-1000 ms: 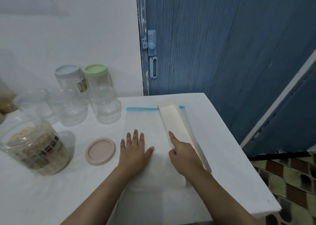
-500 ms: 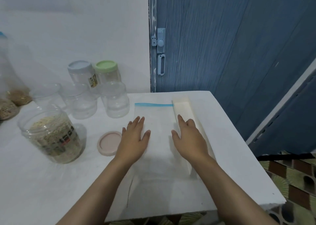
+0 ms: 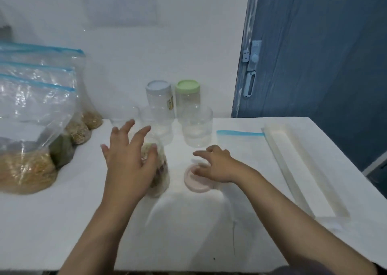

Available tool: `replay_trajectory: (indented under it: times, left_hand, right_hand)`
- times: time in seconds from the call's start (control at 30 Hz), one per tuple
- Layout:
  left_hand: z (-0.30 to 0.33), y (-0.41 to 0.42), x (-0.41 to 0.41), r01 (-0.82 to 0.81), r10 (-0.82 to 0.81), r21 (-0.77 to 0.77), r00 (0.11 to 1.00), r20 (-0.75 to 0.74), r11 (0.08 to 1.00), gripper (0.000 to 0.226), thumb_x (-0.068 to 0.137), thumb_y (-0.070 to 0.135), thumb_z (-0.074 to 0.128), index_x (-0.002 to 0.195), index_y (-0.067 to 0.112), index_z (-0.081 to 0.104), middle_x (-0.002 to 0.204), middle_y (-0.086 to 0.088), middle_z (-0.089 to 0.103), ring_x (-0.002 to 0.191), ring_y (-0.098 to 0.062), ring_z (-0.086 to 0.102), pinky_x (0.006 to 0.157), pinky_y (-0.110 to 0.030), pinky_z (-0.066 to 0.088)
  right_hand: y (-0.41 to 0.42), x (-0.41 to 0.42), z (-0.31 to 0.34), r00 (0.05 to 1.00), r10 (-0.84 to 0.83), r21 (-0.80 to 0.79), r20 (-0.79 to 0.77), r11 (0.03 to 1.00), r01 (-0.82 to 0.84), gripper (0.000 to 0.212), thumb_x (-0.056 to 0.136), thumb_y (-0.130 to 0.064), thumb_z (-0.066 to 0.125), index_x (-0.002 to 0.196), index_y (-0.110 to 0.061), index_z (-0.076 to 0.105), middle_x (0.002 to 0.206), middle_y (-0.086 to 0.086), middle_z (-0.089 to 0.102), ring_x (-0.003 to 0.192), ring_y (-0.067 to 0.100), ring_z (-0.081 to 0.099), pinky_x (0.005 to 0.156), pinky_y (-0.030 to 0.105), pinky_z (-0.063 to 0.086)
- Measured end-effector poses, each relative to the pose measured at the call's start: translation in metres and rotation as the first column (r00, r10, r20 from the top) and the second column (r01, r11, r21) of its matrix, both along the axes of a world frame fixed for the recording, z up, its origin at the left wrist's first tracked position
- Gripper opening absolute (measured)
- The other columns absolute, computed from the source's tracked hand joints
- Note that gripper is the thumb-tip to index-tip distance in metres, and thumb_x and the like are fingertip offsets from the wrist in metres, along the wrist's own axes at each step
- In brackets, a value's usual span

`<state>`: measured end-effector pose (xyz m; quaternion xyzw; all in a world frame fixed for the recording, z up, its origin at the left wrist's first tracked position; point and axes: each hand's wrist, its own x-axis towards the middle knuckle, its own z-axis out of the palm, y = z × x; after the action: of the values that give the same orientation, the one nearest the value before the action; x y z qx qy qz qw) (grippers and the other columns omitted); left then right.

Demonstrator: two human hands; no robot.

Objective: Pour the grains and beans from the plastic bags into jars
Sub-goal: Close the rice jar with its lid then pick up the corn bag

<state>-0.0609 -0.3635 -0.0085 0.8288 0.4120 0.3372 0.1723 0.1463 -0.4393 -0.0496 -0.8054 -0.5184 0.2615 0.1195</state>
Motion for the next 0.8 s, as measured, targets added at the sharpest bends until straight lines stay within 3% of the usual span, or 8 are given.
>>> replay_trajectory:
  times: [0.13, 0.27, 0.37, 0.43, 0.53, 0.6, 0.7, 0.8]
  left_hand:
    - [-0.010, 0.028, -0.022, 0.092, -0.091, -0.189, 0.996, 0.014, 0.978, 0.059, 0.096, 0.056, 0.048, 0.149, 0.033, 0.036, 0.162, 0.009, 0.013, 0.150, -0.016, 0.012, 0.122, -0.051, 0.017]
    - [-0.013, 0.044, -0.031, 0.287, -0.266, -0.303, 0.958, 0.111, 0.909, 0.075, 0.083, 0.063, 0.043, 0.152, 0.036, 0.028, 0.160, 0.016, 0.015, 0.139, 0.005, 0.019, 0.114, -0.025, 0.023]
    - [-0.021, 0.058, -0.034, 0.387, -0.321, -0.309, 0.915, 0.244, 0.869, 0.069, 0.088, 0.059, 0.047, 0.151, 0.034, 0.031, 0.152, 0.017, 0.030, 0.141, -0.003, 0.031, 0.118, -0.033, 0.030]
    - [-0.025, 0.065, -0.036, 0.430, -0.305, -0.351, 0.883, 0.358, 0.832, 0.064, 0.092, 0.060, 0.046, 0.150, 0.036, 0.033, 0.149, 0.020, 0.037, 0.137, -0.003, 0.039, 0.116, -0.034, 0.034]
    - [-0.025, 0.069, -0.037, 0.469, -0.252, -0.417, 0.842, 0.477, 0.779, 0.060, 0.089, 0.059, 0.038, 0.147, 0.041, 0.034, 0.138, 0.026, 0.048, 0.132, 0.003, 0.044, 0.110, -0.019, 0.034]
    - [-0.025, 0.073, -0.038, 0.490, -0.215, -0.449, 0.818, 0.533, 0.747, 0.055, 0.088, 0.061, 0.035, 0.141, 0.047, 0.037, 0.130, 0.031, 0.053, 0.127, 0.006, 0.048, 0.109, -0.020, 0.036]
    - [-0.029, 0.082, -0.040, 0.512, -0.192, -0.456, 0.791, 0.581, 0.728, 0.053, 0.088, 0.068, 0.032, 0.137, 0.051, 0.039, 0.130, 0.029, 0.056, 0.129, 0.001, 0.049, 0.115, -0.034, 0.035]
    - [-0.031, 0.088, -0.040, 0.541, -0.189, -0.455, 0.765, 0.615, 0.708, 0.051, 0.086, 0.074, 0.032, 0.132, 0.054, 0.041, 0.132, 0.027, 0.057, 0.130, -0.001, 0.049, 0.116, -0.037, 0.035]
  right_hand:
    - [0.021, -0.030, -0.038, 0.994, -0.040, -0.159, 0.097, 0.986, 0.055, 0.086, 0.085, -0.067, 0.061, 0.155, -0.042, 0.019, 0.165, 0.006, 0.002, 0.145, 0.040, 0.017, 0.114, 0.050, 0.022]
    - [0.021, -0.055, -0.060, 0.949, -0.267, 0.076, 0.167, 0.963, 0.258, 0.080, 0.087, -0.060, 0.062, 0.154, -0.041, 0.023, 0.160, 0.005, 0.019, 0.140, 0.034, 0.027, 0.112, 0.046, 0.024]
    - [0.015, -0.070, -0.060, 0.865, -0.441, 0.417, -0.241, 0.758, 0.502, 0.078, 0.084, -0.055, 0.071, 0.149, -0.034, 0.033, 0.151, -0.001, 0.029, 0.139, 0.022, 0.035, 0.115, 0.039, 0.031]
    - [0.013, -0.085, -0.051, 0.791, -0.369, 0.569, -0.489, 0.552, 0.609, 0.063, 0.080, -0.053, 0.076, 0.132, -0.041, 0.044, 0.141, -0.013, 0.041, 0.133, 0.008, 0.043, 0.114, 0.037, 0.038]
    - [0.017, -0.106, -0.031, 0.752, -0.203, 0.657, -0.628, 0.380, 0.651, 0.061, 0.070, -0.069, 0.072, 0.122, -0.047, 0.051, 0.135, -0.023, 0.052, 0.128, 0.001, 0.050, 0.106, 0.043, 0.049]
    - [0.024, -0.115, -0.015, 0.791, -0.102, 0.717, -0.603, 0.365, 0.594, 0.065, 0.070, -0.074, 0.071, 0.125, -0.045, 0.052, 0.138, -0.018, 0.053, 0.131, 0.007, 0.050, 0.105, 0.046, 0.049]
    - [0.038, -0.119, 0.006, 0.897, -0.085, 0.788, -0.434, 0.447, 0.423, 0.061, 0.073, -0.067, 0.073, 0.126, -0.042, 0.055, 0.138, -0.010, 0.051, 0.133, 0.009, 0.047, 0.110, 0.041, 0.044]
    - [0.049, -0.119, 0.017, 0.922, -0.102, 0.748, -0.374, 0.555, 0.365, 0.066, 0.071, -0.055, 0.083, 0.128, -0.042, 0.053, 0.135, -0.019, 0.050, 0.130, -0.003, 0.044, 0.108, 0.023, 0.039]
